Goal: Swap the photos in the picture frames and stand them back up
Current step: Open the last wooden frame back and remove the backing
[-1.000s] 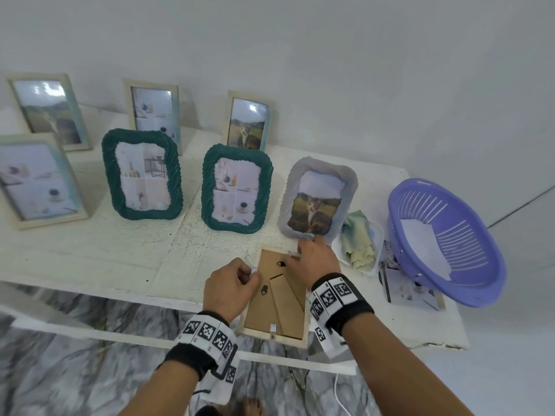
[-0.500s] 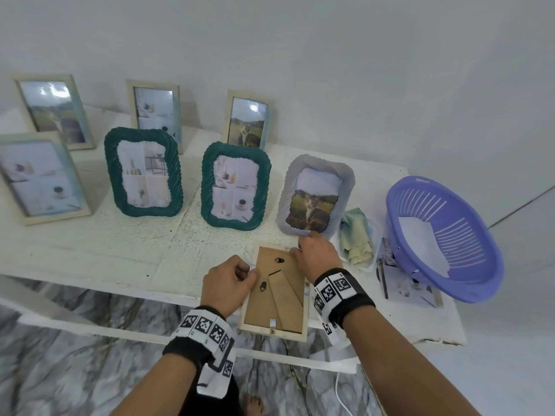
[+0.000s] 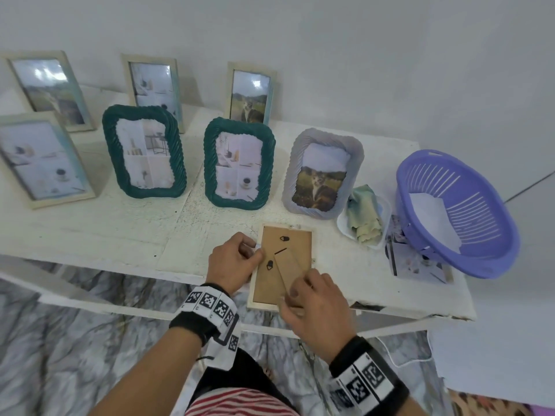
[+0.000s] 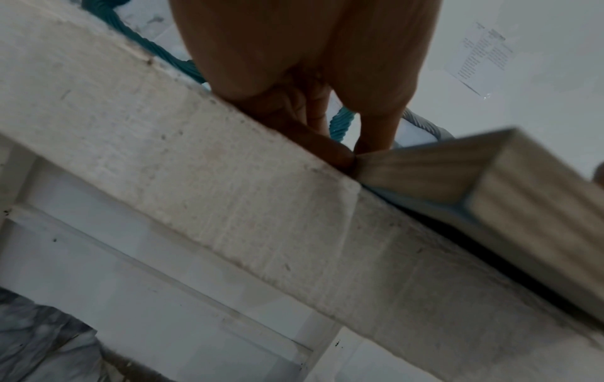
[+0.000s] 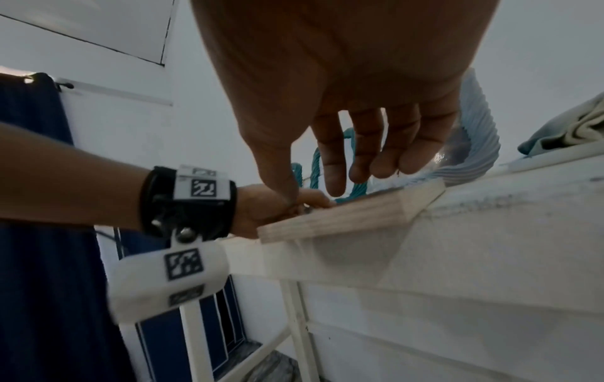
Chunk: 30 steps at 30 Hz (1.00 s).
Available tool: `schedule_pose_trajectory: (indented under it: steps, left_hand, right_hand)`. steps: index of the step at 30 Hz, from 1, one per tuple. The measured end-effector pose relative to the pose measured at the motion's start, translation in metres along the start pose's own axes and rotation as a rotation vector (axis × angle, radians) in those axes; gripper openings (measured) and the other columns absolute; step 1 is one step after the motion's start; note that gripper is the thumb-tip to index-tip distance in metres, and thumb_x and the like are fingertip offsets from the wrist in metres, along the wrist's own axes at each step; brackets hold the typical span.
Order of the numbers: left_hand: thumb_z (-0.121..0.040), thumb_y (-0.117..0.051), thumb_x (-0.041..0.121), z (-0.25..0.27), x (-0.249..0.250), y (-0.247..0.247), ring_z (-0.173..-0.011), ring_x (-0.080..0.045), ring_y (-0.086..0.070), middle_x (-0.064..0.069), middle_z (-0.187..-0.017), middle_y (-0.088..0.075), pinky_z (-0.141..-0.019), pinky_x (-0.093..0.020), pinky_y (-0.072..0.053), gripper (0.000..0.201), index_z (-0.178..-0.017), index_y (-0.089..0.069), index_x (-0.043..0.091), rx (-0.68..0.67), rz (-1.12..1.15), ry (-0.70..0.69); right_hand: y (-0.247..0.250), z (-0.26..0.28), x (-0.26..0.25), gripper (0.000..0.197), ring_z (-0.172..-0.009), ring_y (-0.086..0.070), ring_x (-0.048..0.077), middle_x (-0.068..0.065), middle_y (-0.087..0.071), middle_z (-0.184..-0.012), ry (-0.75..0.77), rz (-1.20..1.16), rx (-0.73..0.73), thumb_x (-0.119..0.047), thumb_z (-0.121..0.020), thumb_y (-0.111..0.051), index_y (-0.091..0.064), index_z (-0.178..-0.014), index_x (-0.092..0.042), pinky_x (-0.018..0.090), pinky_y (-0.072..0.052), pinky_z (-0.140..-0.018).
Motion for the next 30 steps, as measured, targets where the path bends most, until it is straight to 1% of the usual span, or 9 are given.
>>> schedule_pose_trajectory:
  steps: [3,7,10,14,16,21,24,27,30]
  left_hand:
    - [-0.082,-0.075,0.035,0.000,-0.002,0.000,-0.064,0.003,-0.058,0.012,-0.066,-0.063,-0.064,-0.021,-0.046,0.017,-0.087,-0.061,0.026,-0.005,0.025,0.005]
    - [-0.081,-0.075,0.036,-0.001,-0.001,0.001,-0.064,0.004,-0.058,0.012,-0.067,-0.064,-0.061,-0.015,-0.041,0.018,-0.088,-0.062,0.027,-0.004,0.019,-0.002]
    - [-0.081,-0.075,0.035,0.000,0.000,0.002,-0.064,0.004,-0.057,0.011,-0.067,-0.064,-0.060,-0.015,-0.039,0.017,-0.088,-0.062,0.027,0.005,0.024,0.002]
    - [-0.080,-0.076,0.034,0.000,-0.003,0.001,-0.063,0.003,-0.058,0.010,-0.068,-0.065,-0.062,-0.017,-0.043,0.017,-0.088,-0.062,0.026,0.007,0.040,-0.007]
    - [-0.081,-0.076,0.033,-0.001,-0.003,0.000,-0.063,0.002,-0.058,0.010,-0.067,-0.064,-0.063,-0.019,-0.044,0.018,-0.088,-0.062,0.025,0.008,0.038,-0.015]
    - [-0.083,-0.074,0.031,0.000,-0.001,-0.001,-0.059,0.002,-0.056,0.010,-0.065,-0.062,-0.062,-0.017,-0.043,0.017,-0.089,-0.061,0.023,0.016,0.042,-0.031]
    - [-0.083,-0.074,0.030,0.001,-0.002,0.000,-0.060,0.002,-0.057,0.010,-0.066,-0.063,-0.061,-0.015,-0.042,0.017,-0.089,-0.060,0.022,0.025,0.054,-0.027]
    - [-0.083,-0.073,0.031,0.000,-0.002,0.000,-0.064,-0.004,-0.060,0.008,-0.067,-0.063,-0.066,-0.024,-0.048,0.017,-0.090,-0.060,0.021,0.022,0.061,-0.029]
    - [-0.083,-0.072,0.031,0.000,-0.002,-0.001,-0.066,-0.008,-0.061,0.007,-0.068,-0.064,-0.070,-0.029,-0.052,0.018,-0.091,-0.060,0.020,0.021,0.059,-0.035]
  right_hand:
    - [-0.011,0.014,-0.005,0.033,-0.069,-0.051,0.022,0.000,-0.052,-0.080,-0.018,0.077,-0.044,-0.051,-0.078,-0.053,-0.060,-0.076,-0.019,0.033,-0.045,-0.055]
    - [-0.018,0.014,-0.009,0.032,-0.070,-0.051,0.023,0.002,-0.054,-0.084,-0.060,0.142,-0.059,-0.047,-0.078,-0.048,-0.060,-0.081,-0.017,0.034,-0.044,-0.058]
    - [-0.019,0.014,-0.009,0.028,-0.071,-0.050,0.022,0.000,-0.053,-0.085,-0.078,0.117,-0.070,-0.046,-0.077,-0.051,-0.058,-0.083,-0.019,0.033,-0.042,-0.060]
    - [-0.021,0.011,-0.008,0.034,-0.074,-0.047,0.018,-0.002,-0.048,-0.090,0.022,0.044,-0.112,-0.037,-0.077,-0.063,-0.053,-0.108,-0.029,0.031,-0.039,-0.061]
    - [-0.024,0.009,-0.006,0.029,-0.074,-0.046,0.017,-0.003,-0.042,-0.090,0.081,0.024,-0.169,-0.034,-0.077,-0.063,-0.052,-0.104,-0.031,0.030,-0.040,-0.062]
    - [-0.028,-0.001,0.000,0.020,-0.077,-0.045,0.020,0.002,-0.038,-0.098,0.168,0.009,-0.299,-0.029,-0.081,-0.059,-0.051,-0.097,-0.021,0.035,-0.046,-0.065]
    - [-0.025,-0.003,0.001,0.020,-0.075,-0.045,0.022,0.004,-0.041,-0.099,0.167,0.041,-0.252,-0.027,-0.080,-0.061,-0.049,-0.092,-0.017,0.036,-0.046,-0.062]
    - [-0.023,0.002,-0.001,0.020,-0.073,-0.047,0.023,0.006,-0.047,-0.097,0.148,0.127,-0.166,-0.025,-0.079,-0.064,-0.050,-0.089,-0.014,0.035,-0.044,-0.059]
    - [-0.022,0.011,-0.009,0.019,-0.073,-0.048,0.025,0.009,-0.052,-0.092,0.111,0.215,-0.082,-0.017,-0.076,-0.070,-0.055,-0.085,-0.011,0.036,-0.043,-0.060]
Point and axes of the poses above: each hand's wrist, its own z-axis away from the middle knuckle, its own y-axis out of the back of the hand, x = y × z, the point moved 8 cm from there along -z, towards the middle knuckle
